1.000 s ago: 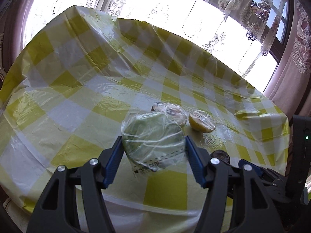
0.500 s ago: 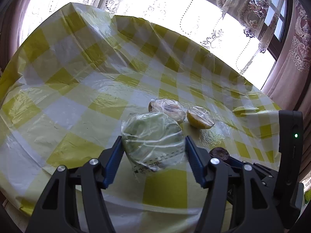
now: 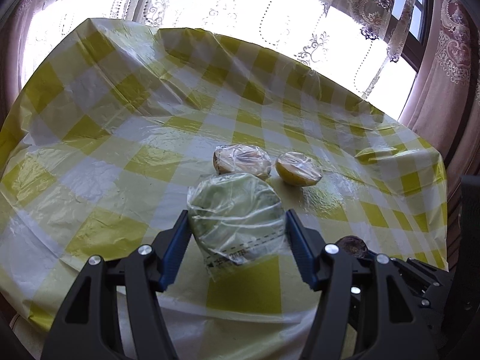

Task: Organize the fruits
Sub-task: 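Grasp the dark dried date with the right tool while the left holds the cabbage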

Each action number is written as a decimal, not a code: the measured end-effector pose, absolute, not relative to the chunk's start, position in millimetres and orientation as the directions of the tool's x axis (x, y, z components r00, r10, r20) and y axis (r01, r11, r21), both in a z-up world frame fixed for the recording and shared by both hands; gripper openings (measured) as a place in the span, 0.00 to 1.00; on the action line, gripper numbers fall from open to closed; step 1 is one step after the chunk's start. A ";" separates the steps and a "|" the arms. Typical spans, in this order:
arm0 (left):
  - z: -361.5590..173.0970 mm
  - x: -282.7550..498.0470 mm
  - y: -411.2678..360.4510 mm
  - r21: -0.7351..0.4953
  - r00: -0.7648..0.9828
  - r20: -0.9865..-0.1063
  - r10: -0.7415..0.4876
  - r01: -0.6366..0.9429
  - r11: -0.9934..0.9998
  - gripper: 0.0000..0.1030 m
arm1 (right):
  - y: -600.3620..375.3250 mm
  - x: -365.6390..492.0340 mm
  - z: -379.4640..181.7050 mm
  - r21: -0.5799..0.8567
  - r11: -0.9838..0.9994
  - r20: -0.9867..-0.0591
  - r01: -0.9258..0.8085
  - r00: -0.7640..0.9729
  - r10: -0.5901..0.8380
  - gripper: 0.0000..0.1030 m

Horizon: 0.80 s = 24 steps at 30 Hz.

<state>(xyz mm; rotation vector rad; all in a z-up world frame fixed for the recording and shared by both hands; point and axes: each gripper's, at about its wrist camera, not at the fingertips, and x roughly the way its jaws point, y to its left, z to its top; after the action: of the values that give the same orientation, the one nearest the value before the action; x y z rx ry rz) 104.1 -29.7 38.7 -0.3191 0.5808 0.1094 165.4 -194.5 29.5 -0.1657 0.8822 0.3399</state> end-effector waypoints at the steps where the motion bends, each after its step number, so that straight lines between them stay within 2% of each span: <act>1: 39.1 103.6 -32.0 -0.257 0.833 -0.553 0.015 -0.187 0.948 0.61 | -196.6 162.9 30.5 -0.003 0.935 -0.777 -0.355 0.589 0.222 0.37; 13: 47.7 95.2 -53.7 -0.180 0.847 -0.531 0.033 -0.151 0.972 0.61 | -227.3 135.0 46.6 0.009 0.949 -0.755 -0.315 0.620 0.213 0.37; 24: 59.0 81.5 -79.9 -0.146 0.849 -0.528 -0.004 -0.087 0.985 0.61 | -264.6 111.9 64.3 0.030 0.963 -0.727 -0.269 0.655 0.206 0.37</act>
<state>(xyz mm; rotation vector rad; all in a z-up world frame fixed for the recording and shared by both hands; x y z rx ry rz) 81.5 -79.9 59.0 -0.1673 0.5556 0.0438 111.9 -264.6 64.3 -0.0825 0.8133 0.2700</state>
